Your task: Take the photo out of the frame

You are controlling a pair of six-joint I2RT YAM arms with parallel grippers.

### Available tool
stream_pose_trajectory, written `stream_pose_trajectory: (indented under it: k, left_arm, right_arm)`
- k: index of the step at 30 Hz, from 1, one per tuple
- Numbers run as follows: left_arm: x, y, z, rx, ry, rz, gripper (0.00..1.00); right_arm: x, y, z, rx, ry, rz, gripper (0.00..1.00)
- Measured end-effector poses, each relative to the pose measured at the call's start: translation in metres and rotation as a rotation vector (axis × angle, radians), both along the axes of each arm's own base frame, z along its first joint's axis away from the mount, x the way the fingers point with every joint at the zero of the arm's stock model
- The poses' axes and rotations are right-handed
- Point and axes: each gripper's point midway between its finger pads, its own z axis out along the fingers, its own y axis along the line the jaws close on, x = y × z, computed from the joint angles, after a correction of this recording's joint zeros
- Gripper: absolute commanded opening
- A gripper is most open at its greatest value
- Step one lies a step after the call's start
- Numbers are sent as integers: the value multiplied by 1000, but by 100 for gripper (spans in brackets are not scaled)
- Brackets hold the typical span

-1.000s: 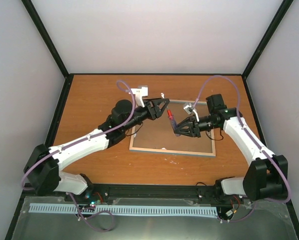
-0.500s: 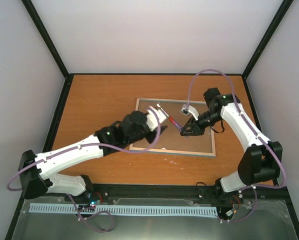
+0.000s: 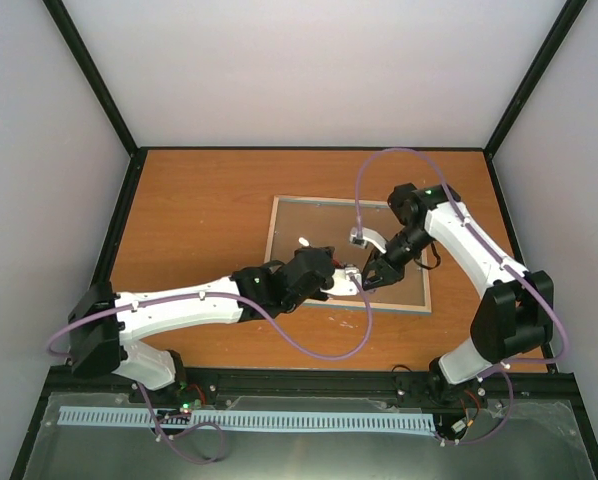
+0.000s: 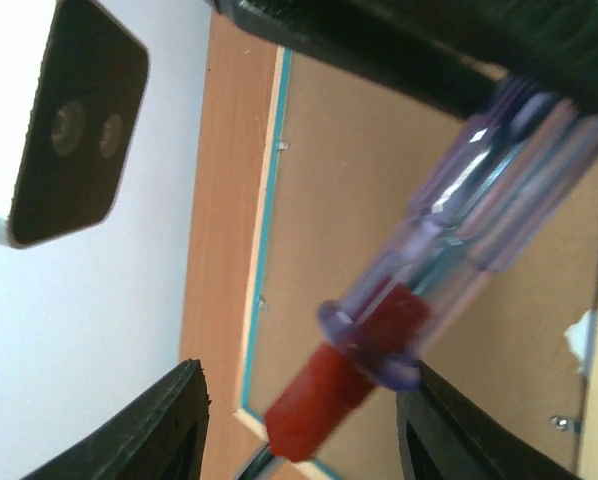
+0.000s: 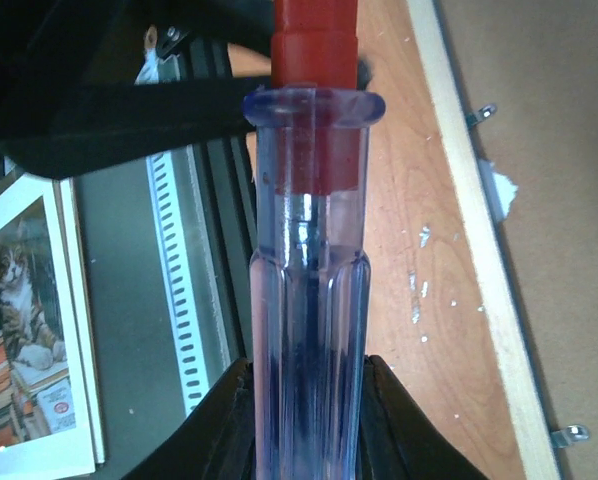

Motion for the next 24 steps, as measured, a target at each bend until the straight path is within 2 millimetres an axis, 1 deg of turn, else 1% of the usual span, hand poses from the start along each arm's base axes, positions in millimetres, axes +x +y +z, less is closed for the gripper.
stream_pose_trajectory:
  k: [4,7,8,10,12,13,15,16,18,21,24]
  left_arm:
    - [5,4,-2,75,-63,-15,42]
    - [6,5,-4,101,-81,-24,27]
    - [5,6,-6,114,-85,-30,23]
    - [2,9,-13,158,-87,-51,14]
    - [-1,13,-23,210,-79,-74,5]
    - [-3,15,-27,222,-74,-78,3]
    - [-3,14,-28,193,-59,-63,1]
    - [-3,13,-27,168,-49,-51,1]
    - [-1,13,-24,110,-22,-26,1]
    - [-3,14,-21,15,35,4,1]
    - [-4,19,-16,-104,100,39,1]
  right_arm:
    - [-9,2,-3,-7,24,23,4]
    - [-11,4,-4,-5,31,28,6]
    - [-11,4,-4,-5,32,27,8]
    - [-11,3,-4,-11,33,25,17]
    - [-11,2,-4,-18,31,23,28]
    - [-9,2,-3,-20,26,21,33]
    - [-8,3,1,-16,18,21,41]
    - [-6,4,5,-11,6,22,45]
    - [1,7,18,11,-52,24,50]
    - [11,9,44,53,-147,12,55]
    - [12,11,70,106,-220,2,59]
